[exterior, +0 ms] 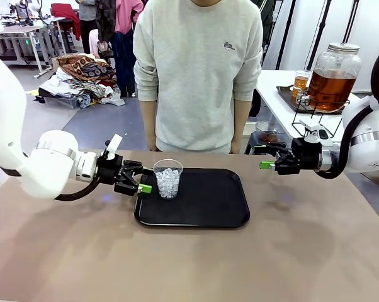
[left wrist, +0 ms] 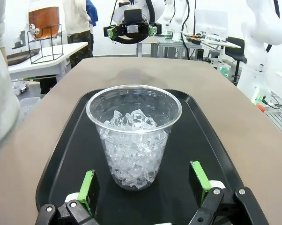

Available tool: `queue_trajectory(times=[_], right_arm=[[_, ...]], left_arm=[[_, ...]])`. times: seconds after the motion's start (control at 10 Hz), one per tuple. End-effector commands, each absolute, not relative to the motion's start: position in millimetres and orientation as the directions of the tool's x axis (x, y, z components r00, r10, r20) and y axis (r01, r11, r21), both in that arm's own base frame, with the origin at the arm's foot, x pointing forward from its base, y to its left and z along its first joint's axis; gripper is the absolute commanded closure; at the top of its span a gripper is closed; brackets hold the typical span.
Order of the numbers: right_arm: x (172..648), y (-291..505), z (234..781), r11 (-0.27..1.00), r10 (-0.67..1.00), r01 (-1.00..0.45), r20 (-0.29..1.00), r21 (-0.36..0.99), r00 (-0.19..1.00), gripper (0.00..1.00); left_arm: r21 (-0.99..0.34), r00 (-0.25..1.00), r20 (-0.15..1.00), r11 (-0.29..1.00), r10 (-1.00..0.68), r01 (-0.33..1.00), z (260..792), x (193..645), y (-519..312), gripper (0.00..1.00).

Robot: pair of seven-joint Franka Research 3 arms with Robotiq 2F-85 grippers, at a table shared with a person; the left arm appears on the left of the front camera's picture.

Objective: Pour the drink into the iced cup.
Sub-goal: Pick up the iced cup indicated by the human and present it to them.

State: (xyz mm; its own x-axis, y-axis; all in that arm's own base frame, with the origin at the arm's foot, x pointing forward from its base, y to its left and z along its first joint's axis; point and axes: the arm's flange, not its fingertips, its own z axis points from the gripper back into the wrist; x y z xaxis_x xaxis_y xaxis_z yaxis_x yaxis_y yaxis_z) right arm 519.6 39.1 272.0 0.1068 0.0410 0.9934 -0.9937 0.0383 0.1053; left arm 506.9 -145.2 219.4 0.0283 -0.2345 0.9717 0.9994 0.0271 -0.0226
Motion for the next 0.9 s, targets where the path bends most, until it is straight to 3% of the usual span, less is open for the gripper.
queue_trajectory(times=[0.0, 0.8], right_arm=[[520.4, 39.5, 274.0, 0.038, 0.042, -0.994, 0.994, 0.104, 0.105, 0.00], [520.4, 39.5, 274.0, 0.038, 0.042, -0.994, 0.994, 0.104, 0.105, 0.00]], left_arm=[[0.009, -0.001, 0.977, 0.035, -0.215, 0.999, 213.7, 510.8, -155.3, 0.00], [0.011, -0.003, 0.981, 0.037, -0.195, 0.999, 210.7, 513.9, -176.6, 0.00]])
